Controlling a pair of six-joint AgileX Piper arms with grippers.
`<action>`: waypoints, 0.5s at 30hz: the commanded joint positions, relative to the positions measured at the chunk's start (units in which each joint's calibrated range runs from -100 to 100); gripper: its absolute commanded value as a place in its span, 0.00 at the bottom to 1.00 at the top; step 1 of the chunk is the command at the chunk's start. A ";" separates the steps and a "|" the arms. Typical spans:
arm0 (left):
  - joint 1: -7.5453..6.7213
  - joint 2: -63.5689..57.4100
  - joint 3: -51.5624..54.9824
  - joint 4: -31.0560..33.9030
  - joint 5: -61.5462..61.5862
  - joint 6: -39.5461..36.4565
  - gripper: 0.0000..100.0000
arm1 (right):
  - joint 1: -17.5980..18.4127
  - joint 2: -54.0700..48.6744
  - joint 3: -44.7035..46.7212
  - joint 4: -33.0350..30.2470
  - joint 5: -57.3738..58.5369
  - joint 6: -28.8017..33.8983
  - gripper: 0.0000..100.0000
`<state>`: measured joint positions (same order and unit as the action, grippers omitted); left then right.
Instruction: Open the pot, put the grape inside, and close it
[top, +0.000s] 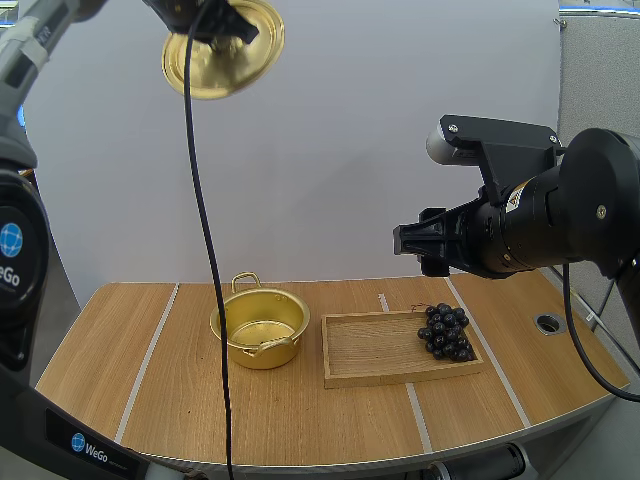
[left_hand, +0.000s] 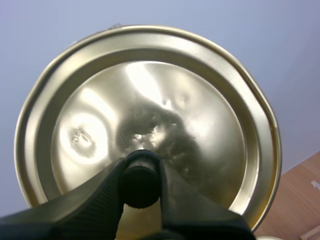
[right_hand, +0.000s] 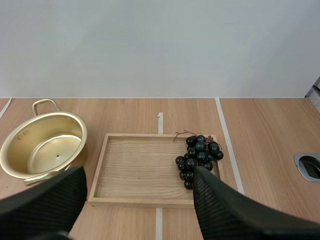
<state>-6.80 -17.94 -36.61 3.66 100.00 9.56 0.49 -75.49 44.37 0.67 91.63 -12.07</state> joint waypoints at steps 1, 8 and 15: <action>-0.14 -1.07 -3.53 0.92 0.00 -2.07 0.00 | -0.19 -0.21 -0.57 -0.67 -0.48 0.23 1.00; -0.14 -3.03 -5.00 0.92 0.00 -2.41 0.00 | -0.19 -0.17 -0.57 -5.23 -1.20 3.03 1.00; -0.14 -3.36 -5.00 0.92 0.00 -2.31 0.00 | -0.19 6.41 -0.57 -12.07 0.34 7.70 1.00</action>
<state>-6.80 -20.79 -41.22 3.74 100.00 7.84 0.49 -71.96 44.37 -9.82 92.02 -5.51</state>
